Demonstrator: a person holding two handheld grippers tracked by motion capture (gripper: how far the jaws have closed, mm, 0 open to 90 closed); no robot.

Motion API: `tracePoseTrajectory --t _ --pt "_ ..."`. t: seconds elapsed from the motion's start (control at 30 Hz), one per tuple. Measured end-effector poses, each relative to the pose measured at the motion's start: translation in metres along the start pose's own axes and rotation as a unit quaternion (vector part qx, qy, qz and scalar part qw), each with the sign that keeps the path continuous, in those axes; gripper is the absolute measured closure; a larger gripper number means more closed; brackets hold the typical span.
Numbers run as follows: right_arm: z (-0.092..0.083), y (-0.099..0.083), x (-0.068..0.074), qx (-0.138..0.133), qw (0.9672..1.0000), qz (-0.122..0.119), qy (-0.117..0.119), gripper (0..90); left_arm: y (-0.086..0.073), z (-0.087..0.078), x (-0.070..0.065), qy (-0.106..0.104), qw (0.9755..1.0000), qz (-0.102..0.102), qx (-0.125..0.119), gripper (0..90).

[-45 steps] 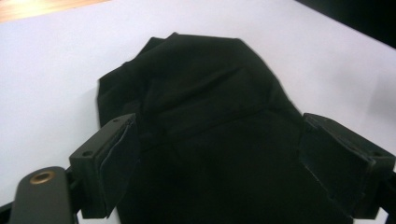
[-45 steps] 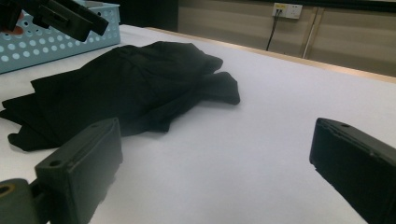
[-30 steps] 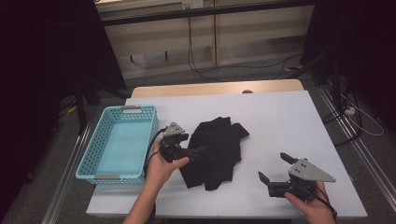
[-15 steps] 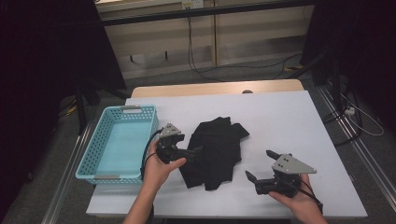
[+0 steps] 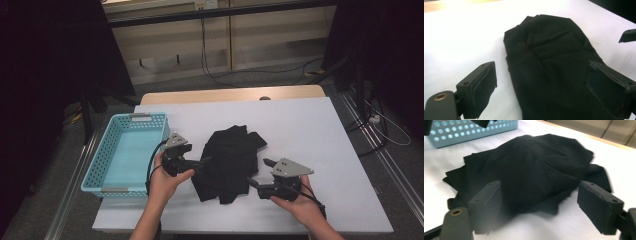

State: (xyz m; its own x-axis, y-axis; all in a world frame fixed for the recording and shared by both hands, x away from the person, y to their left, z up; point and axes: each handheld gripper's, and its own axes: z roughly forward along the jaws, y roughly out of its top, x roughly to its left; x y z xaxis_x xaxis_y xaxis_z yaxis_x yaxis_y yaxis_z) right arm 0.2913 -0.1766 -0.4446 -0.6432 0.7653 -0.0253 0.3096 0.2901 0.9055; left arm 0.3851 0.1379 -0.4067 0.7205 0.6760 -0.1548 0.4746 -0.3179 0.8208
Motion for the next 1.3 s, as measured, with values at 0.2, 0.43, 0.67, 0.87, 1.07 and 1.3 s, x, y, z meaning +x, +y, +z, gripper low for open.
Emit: tracePoseTrajectory --t 0.2,0.43,0.67,0.87,1.07,1.3 --pt "0.016 -0.001 0.012 0.036 0.9981 -0.026 0.043 27.1 -0.003 0.000 0.001 0.007 1.0000 0.001 0.005 10.1" --pt "0.021 -0.001 0.019 0.064 0.9943 -0.033 0.079 41.8 -0.002 0.000 0.001 0.009 1.0000 -0.002 0.002 10.2" --pt "0.032 -0.005 0.027 0.108 0.9899 -0.048 0.078 45.3 -0.005 -0.001 0.001 0.012 0.9999 -0.004 0.007 10.2" --pt "0.024 -0.004 0.010 0.104 0.9921 -0.038 0.059 85.8 -0.006 0.000 0.001 0.013 0.9999 -0.003 0.008 10.2" --pt "0.006 -0.002 -0.022 0.069 0.9971 0.016 0.027 86.6 -0.007 0.002 -0.002 0.007 0.9999 0.001 0.011 10.2" --pt "-0.014 -0.002 -0.047 0.040 0.9978 0.051 -0.014 86.7 -0.010 0.010 -0.011 -0.012 0.9995 0.014 0.024 10.5"
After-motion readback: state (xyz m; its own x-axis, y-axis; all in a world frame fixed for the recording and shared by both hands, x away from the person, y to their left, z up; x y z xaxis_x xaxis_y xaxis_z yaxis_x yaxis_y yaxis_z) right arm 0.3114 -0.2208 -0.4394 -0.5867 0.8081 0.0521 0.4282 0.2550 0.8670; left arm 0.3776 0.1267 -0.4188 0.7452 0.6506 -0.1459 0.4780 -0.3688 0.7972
